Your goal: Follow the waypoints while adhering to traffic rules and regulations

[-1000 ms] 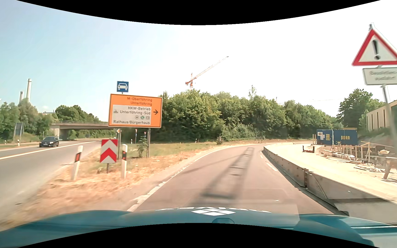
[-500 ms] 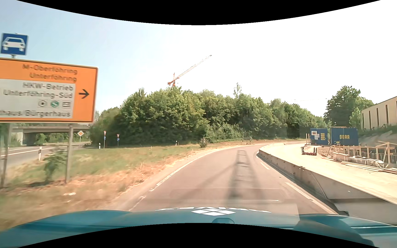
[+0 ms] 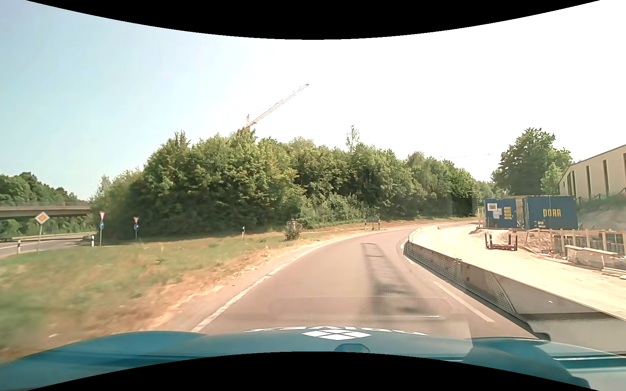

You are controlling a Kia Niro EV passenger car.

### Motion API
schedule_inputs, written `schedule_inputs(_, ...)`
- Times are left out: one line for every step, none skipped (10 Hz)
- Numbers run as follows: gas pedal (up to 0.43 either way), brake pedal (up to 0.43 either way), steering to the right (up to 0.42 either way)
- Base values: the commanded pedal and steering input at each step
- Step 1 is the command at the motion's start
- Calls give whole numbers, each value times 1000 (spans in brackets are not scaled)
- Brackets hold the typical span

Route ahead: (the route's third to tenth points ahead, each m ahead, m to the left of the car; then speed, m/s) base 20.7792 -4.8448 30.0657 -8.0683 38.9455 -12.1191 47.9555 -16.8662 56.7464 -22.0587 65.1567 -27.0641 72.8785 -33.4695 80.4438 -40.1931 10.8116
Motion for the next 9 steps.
schedule_inputs(87, 0, 58)
schedule_inputs(87, 0, 56)
schedule_inputs(79, 0, 56)
schedule_inputs(79, 0, 56)
schedule_inputs(79, 0, 56)
schedule_inputs(79, 0, 56)
schedule_inputs(79, 0, 59)
schedule_inputs(79, 0, 66)
schedule_inputs(79, 0, 64)
